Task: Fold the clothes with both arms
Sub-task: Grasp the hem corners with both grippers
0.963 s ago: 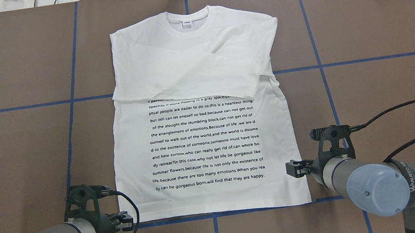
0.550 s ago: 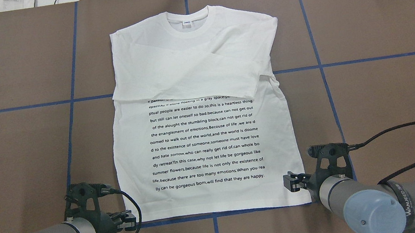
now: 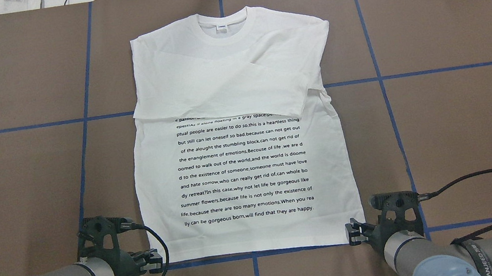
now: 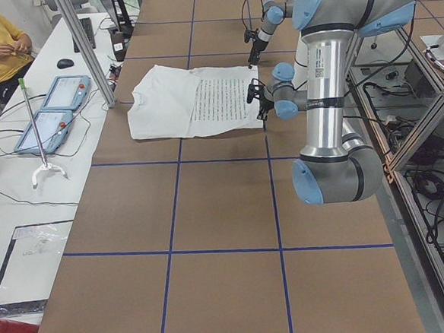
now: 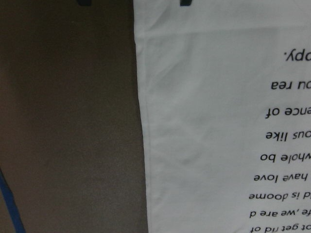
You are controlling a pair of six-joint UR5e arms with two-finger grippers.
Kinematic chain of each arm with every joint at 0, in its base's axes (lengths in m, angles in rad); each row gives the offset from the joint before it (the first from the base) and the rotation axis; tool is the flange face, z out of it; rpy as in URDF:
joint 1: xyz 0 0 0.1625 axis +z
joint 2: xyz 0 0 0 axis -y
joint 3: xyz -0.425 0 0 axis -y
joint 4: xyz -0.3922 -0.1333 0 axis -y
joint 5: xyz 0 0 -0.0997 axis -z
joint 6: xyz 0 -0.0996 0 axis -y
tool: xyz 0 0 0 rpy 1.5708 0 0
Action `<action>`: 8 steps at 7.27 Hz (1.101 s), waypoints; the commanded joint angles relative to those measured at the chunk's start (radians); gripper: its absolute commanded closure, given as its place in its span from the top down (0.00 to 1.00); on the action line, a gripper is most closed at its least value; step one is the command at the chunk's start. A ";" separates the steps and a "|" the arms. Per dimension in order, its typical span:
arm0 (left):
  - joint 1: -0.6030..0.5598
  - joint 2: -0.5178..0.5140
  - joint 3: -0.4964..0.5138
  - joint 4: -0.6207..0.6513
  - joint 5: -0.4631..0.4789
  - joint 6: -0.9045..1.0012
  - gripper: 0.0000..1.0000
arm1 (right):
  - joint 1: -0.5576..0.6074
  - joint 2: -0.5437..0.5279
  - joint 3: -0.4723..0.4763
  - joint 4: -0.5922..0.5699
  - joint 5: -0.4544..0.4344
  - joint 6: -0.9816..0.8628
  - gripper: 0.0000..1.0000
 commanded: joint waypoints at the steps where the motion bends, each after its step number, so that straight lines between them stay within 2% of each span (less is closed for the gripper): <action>1: 0.000 0.001 0.001 0.000 0.000 -0.001 0.00 | -0.042 -0.004 0.003 0.000 -0.038 0.036 0.57; 2: 0.000 0.003 0.001 0.000 0.000 -0.002 0.00 | -0.054 -0.004 0.003 0.000 -0.047 0.042 0.53; 3: 0.000 0.003 0.001 0.000 0.000 -0.001 0.00 | -0.059 -0.003 0.004 0.000 -0.050 0.044 0.40; 5: -0.002 0.003 0.001 -0.002 0.001 -0.004 0.00 | -0.068 -0.002 0.007 0.000 -0.053 0.048 0.04; 6: 0.000 0.003 0.001 0.000 0.001 -0.002 0.00 | -0.067 -0.002 0.010 0.000 -0.053 0.047 0.00; 8: -0.002 0.001 -0.015 0.000 0.000 0.002 0.00 | -0.064 -0.016 0.057 -0.009 -0.047 0.045 0.00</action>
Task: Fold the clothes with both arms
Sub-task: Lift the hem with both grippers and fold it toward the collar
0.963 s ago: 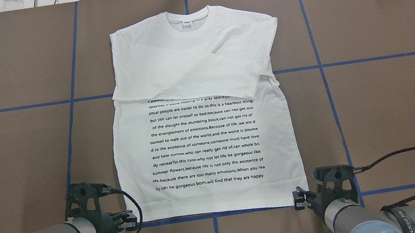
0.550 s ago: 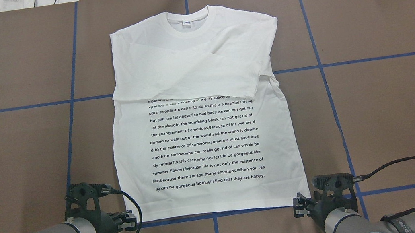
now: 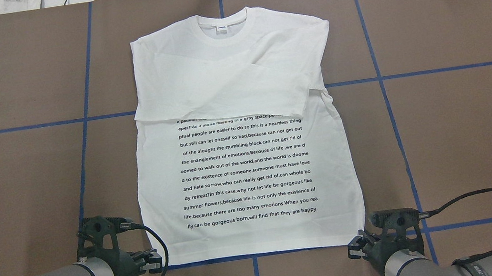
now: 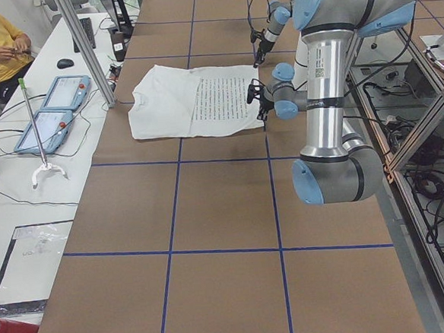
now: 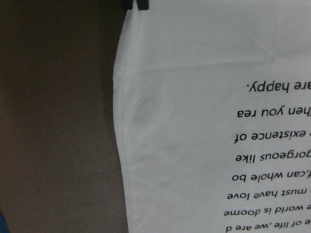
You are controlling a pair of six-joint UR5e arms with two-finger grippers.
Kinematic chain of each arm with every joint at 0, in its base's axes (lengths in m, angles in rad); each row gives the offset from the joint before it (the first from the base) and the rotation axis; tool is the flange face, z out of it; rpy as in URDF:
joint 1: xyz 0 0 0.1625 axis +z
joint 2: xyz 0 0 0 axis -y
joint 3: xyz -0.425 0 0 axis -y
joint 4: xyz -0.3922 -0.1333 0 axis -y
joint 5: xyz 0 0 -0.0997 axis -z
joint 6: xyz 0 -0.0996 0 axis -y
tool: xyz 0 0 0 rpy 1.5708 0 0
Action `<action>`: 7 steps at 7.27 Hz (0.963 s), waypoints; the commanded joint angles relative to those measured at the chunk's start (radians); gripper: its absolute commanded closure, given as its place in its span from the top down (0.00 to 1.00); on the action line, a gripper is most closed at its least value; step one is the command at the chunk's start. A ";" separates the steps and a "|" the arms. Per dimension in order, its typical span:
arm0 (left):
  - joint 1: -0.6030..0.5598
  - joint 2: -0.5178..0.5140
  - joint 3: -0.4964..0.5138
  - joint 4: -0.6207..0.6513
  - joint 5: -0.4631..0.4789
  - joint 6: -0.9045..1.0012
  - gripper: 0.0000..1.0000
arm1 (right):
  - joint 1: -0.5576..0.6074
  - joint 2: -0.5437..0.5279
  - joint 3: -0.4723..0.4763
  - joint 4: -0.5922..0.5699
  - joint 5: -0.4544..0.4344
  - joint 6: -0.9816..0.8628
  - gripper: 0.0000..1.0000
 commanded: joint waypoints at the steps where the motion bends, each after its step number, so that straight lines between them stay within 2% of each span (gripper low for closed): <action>1: -0.003 0.003 -0.046 0.002 -0.017 0.008 0.00 | 0.003 -0.034 0.113 -0.077 0.016 -0.001 0.00; 2: -0.016 0.012 -0.100 0.011 -0.071 0.014 0.00 | 0.003 -0.046 0.241 -0.207 0.074 -0.001 0.00; 4: -0.056 -0.002 -0.341 0.262 -0.152 0.017 0.00 | 0.003 -0.037 0.499 -0.455 0.162 -0.001 0.00; 5: -0.102 -0.017 -0.463 0.403 -0.222 0.057 0.00 | 0.030 -0.030 0.587 -0.543 0.204 -0.001 0.00; 6: -0.198 -0.131 -0.466 0.523 -0.294 0.126 0.00 | 0.095 0.016 0.589 -0.588 0.263 -0.015 0.00; 7: -0.255 -0.292 -0.397 0.644 -0.301 0.216 0.00 | 0.163 0.097 0.576 -0.666 0.304 -0.048 0.00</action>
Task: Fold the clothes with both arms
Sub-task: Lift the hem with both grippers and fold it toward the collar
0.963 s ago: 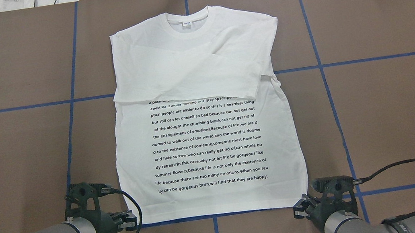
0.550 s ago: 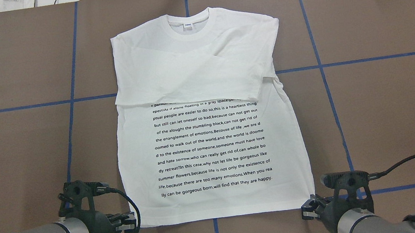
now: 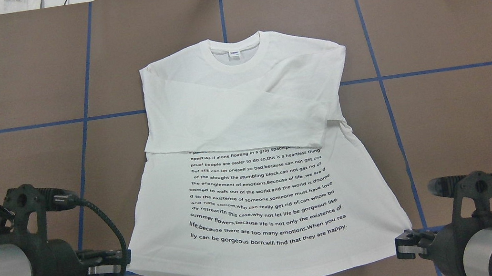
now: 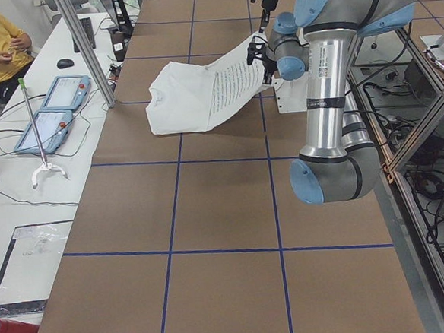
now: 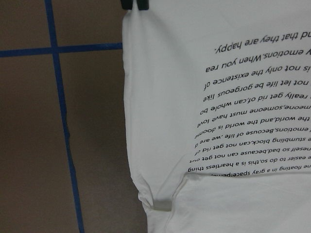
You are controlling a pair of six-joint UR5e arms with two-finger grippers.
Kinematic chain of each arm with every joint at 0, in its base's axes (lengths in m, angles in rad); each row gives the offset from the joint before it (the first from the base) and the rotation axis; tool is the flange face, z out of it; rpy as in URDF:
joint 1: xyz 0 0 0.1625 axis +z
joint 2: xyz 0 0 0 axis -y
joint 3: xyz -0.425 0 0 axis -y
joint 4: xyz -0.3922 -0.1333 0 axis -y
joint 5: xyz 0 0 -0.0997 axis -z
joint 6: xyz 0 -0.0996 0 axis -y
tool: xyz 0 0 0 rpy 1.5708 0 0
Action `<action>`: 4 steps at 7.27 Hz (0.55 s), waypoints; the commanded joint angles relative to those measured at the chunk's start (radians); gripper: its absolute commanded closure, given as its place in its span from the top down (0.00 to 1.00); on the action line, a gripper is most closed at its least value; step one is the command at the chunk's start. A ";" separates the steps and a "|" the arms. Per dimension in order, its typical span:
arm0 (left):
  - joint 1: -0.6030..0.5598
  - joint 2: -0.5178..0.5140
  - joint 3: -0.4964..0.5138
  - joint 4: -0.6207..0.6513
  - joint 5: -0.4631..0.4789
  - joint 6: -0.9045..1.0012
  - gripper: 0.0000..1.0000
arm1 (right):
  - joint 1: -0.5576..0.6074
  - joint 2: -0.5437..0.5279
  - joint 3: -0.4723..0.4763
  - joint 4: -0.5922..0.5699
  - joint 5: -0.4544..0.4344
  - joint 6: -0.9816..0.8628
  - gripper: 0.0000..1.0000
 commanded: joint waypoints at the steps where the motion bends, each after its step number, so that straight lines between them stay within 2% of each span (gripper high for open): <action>1: -0.162 -0.254 0.133 0.192 -0.039 0.144 0.00 | 0.183 0.218 -0.030 -0.174 0.115 -0.128 0.00; 2: -0.235 -0.270 0.196 0.187 -0.041 0.212 0.00 | 0.286 0.338 -0.117 -0.245 0.138 -0.180 0.00; 3: -0.308 -0.301 0.251 0.184 -0.041 0.256 0.00 | 0.393 0.415 -0.223 -0.242 0.157 -0.278 0.00; 4: -0.364 -0.335 0.335 0.153 -0.041 0.274 0.00 | 0.497 0.427 -0.283 -0.232 0.199 -0.362 0.00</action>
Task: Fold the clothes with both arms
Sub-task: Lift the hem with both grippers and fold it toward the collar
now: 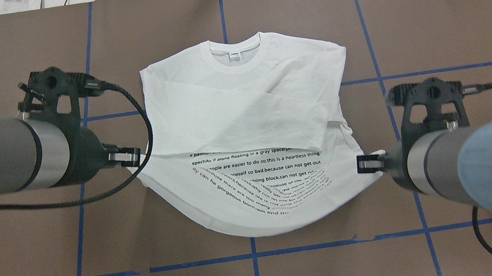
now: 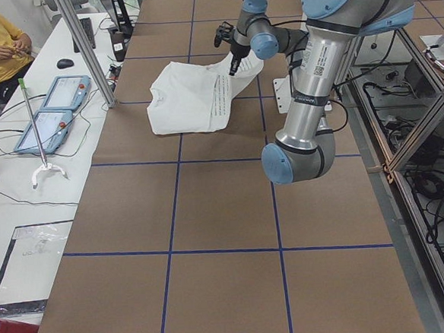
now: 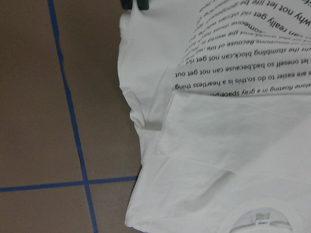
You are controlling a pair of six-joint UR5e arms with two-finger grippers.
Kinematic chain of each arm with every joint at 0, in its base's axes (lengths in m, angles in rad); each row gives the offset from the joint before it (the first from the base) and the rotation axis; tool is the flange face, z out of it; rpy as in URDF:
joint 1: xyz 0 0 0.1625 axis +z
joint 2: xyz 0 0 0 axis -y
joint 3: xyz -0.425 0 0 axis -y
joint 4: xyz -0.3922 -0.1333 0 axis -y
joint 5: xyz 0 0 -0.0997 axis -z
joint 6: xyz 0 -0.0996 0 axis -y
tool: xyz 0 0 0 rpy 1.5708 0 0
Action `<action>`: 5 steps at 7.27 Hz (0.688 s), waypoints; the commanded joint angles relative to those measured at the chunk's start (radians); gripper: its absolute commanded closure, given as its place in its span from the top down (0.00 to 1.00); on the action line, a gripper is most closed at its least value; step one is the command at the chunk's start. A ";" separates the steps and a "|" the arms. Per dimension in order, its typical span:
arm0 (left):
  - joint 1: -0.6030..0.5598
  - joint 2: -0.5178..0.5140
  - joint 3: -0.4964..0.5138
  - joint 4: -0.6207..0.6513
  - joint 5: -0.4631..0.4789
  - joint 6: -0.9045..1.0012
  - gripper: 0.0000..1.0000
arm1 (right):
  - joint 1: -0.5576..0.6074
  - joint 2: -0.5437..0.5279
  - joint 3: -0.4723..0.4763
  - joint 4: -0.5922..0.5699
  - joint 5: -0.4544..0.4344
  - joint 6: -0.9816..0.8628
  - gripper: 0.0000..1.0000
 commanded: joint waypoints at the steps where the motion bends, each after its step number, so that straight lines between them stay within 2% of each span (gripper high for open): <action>1: -0.110 -0.070 0.180 -0.081 0.002 0.056 0.00 | 0.207 0.083 -0.165 0.049 0.051 -0.148 0.00; 3: -0.145 -0.126 0.359 -0.205 0.013 0.058 0.00 | 0.334 0.116 -0.349 0.201 0.111 -0.229 0.00; 5: -0.150 -0.167 0.504 -0.309 0.070 0.058 0.00 | 0.407 0.199 -0.565 0.312 0.110 -0.251 0.00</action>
